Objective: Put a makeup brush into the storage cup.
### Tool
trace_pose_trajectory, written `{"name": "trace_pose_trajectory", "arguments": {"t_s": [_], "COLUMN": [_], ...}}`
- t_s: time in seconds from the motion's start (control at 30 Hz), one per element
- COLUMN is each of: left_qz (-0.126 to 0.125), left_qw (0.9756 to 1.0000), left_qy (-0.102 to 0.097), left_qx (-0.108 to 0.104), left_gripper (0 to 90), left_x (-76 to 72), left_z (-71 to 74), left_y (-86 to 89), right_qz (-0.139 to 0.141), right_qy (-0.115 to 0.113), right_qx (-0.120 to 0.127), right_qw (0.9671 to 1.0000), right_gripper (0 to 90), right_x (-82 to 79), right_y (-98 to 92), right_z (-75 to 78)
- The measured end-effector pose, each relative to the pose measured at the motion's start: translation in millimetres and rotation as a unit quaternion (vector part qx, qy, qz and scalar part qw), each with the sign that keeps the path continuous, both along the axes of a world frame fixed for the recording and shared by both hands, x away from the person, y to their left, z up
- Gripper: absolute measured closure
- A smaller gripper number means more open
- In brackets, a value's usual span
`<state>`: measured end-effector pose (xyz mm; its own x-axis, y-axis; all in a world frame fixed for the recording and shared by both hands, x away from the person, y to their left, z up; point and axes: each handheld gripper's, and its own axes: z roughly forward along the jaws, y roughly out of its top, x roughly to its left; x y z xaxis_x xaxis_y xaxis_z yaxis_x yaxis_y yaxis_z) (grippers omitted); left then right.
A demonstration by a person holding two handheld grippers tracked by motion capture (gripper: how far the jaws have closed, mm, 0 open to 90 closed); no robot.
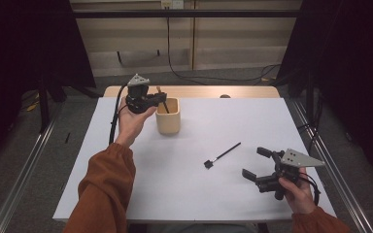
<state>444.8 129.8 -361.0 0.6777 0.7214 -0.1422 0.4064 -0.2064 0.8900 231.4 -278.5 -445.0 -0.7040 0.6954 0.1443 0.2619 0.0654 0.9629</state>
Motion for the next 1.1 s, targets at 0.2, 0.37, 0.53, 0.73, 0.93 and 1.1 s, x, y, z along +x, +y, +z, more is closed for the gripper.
{"name": "trace_pose_trajectory", "arguments": {"t_s": [0.2, 0.37, 0.53, 0.73, 0.93, 1.1], "left_qz": [-0.005, -0.003, -0.007, -0.002, 0.019, 0.040], "left_qw": [0.9999, 0.9999, 0.9999, 1.0000, 0.9998, 0.9992], "left_qy": [0.006, 0.009, 0.011, 0.007, 0.001, 0.001], "left_qx": [0.007, 0.003, 0.001, 0.000, 0.003, -0.001], "left_gripper": [84.0, 83.9, 83.8, 76.5, 46.1, 17.2], "left_x": [-0.7, -0.4, -0.1, 0.9, 2.0, 2.9], "left_z": [-8.2, -13.6, -16.9, -22.1, -23.5, -20.5], "left_y": [-1.3, -1.2, -2.4, -3.2, -1.6, 4.5], "right_qz": [0.000, 0.000, -0.001, -0.001, -0.001, -0.001], "right_qy": [0.001, 0.000, 0.003, 0.002, 0.002, 0.002], "right_qx": [0.003, 0.002, 0.004, 0.004, 0.004, 0.004], "right_qw": [1.0000, 1.0000, 1.0000, 1.0000, 1.0000, 1.0000], "right_gripper": [0.0, 0.0, 0.0, 0.0, 0.0, 0.0], "right_x": [-0.1, -0.1, 0.1, -0.3, -0.2, -0.1], "right_y": [0.2, 0.5, 1.0, 0.8, 0.8, 0.9], "right_z": [0.0, -0.1, -0.5, -0.3, -0.3, -0.3]}}
